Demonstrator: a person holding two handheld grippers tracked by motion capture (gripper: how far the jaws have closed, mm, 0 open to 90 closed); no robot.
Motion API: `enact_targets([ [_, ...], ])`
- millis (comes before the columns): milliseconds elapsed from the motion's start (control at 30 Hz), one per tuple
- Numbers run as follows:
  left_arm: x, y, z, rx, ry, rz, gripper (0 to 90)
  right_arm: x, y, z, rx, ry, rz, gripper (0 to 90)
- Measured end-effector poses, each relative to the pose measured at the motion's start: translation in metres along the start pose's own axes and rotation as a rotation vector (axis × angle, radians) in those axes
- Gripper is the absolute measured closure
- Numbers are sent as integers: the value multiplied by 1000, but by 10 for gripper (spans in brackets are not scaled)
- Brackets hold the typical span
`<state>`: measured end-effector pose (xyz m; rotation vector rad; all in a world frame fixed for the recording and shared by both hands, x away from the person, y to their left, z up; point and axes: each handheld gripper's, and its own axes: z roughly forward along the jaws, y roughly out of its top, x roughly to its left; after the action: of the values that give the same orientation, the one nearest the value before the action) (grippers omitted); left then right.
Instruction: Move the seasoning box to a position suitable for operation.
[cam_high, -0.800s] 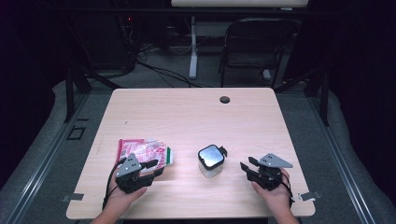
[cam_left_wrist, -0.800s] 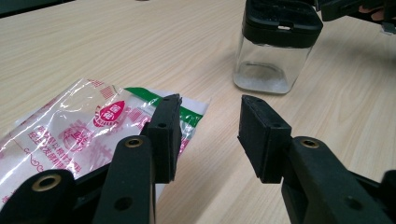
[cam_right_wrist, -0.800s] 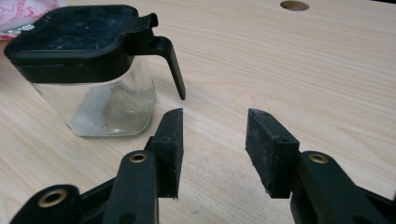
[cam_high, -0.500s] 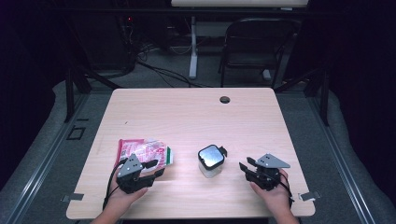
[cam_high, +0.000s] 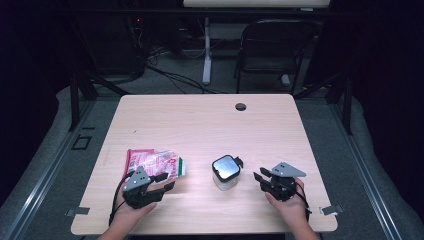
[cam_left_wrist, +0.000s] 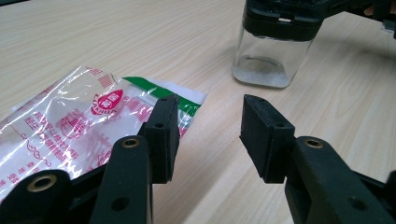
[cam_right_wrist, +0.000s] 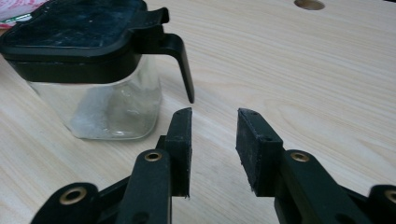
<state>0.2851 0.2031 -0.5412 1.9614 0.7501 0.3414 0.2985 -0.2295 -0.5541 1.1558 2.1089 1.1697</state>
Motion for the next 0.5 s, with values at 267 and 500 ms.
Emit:
enact_targets([
  [267, -2, -3, -6, -12, 4, -8, 584, 6, 5, 14, 4, 22, -23, 664],
  [500, -5, -4, -10, -14, 13, -4, 588, 9, 8, 28, 24, 52, -39, 669],
])
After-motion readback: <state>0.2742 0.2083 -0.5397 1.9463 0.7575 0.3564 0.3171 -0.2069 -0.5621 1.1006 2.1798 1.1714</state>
